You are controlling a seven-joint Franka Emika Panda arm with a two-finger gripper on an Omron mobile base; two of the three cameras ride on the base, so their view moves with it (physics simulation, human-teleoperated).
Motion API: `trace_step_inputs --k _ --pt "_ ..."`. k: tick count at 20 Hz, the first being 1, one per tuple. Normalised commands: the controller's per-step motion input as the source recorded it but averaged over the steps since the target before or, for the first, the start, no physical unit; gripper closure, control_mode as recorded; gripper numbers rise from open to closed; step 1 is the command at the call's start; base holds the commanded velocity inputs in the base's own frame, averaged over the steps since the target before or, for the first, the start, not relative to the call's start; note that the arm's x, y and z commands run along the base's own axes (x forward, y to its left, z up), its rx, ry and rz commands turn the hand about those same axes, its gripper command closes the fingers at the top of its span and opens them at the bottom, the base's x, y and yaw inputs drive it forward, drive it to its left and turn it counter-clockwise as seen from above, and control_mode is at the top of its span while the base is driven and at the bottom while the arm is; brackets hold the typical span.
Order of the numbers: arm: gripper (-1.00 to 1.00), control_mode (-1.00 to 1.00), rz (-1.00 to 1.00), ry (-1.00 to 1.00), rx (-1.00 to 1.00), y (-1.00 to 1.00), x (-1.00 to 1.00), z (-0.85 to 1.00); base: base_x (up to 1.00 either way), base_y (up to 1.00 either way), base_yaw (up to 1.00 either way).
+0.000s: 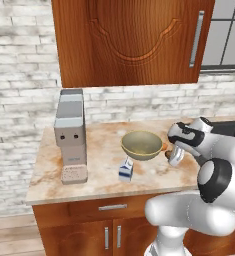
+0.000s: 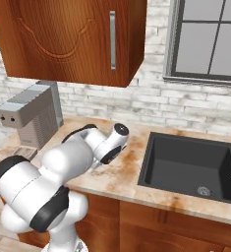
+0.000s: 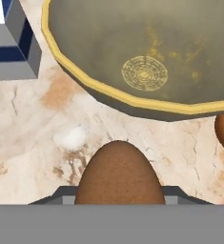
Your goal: Gather the eggs and milk located in the vicinity of the sink area and place them right next to the bowl.
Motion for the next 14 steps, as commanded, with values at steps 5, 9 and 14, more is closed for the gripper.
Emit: trace_step_inputs --k 5,9,14 --pt "1.0 -1.0 0.02 0.02 0.03 0.0 0.05 0.0 0.0 0.0 0.0" --pt "1.0 -1.0 0.0 0.08 0.01 0.0 0.04 0.0 0.0 0.0 0.0" --pt "1.0 -1.0 -0.02 0.09 0.0 0.02 0.03 0.0 0.0 0.0 0.0"
